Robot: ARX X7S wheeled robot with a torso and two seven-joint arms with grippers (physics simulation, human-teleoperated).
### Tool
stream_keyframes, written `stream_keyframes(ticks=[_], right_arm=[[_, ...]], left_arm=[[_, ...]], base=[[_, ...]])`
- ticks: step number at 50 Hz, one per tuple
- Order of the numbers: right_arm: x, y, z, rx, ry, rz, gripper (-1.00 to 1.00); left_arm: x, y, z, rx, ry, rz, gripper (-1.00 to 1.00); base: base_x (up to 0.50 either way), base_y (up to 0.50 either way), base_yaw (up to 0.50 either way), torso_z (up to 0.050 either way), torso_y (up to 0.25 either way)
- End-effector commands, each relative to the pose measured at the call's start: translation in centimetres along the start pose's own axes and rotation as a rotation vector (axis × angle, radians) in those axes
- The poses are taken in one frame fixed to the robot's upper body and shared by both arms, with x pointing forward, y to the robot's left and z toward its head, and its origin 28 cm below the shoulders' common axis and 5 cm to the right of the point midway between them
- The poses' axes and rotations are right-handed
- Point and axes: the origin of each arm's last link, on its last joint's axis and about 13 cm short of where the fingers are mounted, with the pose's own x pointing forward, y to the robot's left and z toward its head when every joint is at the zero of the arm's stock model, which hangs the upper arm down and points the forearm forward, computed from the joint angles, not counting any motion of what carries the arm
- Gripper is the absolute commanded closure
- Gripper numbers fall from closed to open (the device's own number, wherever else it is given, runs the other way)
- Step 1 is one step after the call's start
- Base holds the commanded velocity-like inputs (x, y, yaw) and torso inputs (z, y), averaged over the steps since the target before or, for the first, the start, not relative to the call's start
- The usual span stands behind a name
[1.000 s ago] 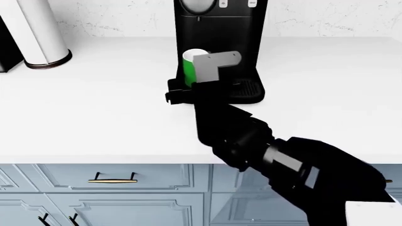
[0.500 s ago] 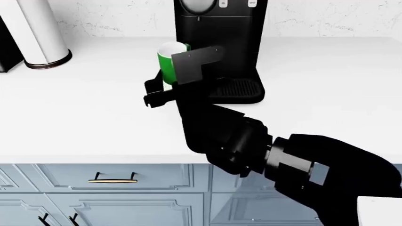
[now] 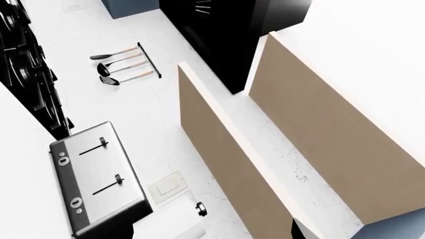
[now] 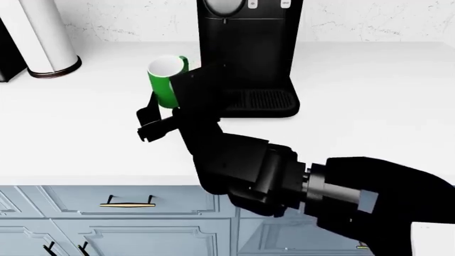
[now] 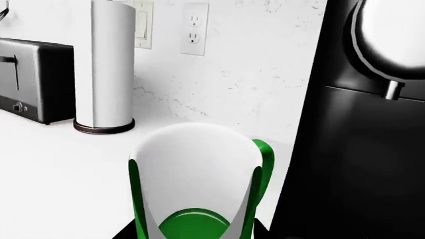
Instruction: Pick the mug from under the coffee machine dispenser and place it on the counter.
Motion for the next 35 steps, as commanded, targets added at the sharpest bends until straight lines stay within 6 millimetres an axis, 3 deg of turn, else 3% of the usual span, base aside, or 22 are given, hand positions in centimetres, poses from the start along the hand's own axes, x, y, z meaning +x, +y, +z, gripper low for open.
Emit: stream_keyframes(ticks=[1, 35], right_arm=[[-1.1, 0.8, 0.0, -0.017, -0.019, 0.060, 1.00], [-2.1, 1.9, -2.9, 0.023, 0.018, 0.120, 1.00]], left_arm=[[0.0, 0.0, 0.0, 0.002, 0.000, 0.001, -1.00], [0.0, 0.0, -0.1, 0.006, -0.002, 0.006, -1.00]], base=[[0.00, 0.00, 0.00, 0.000, 0.000], [0.00, 0.00, 0.00, 0.000, 0.000]])
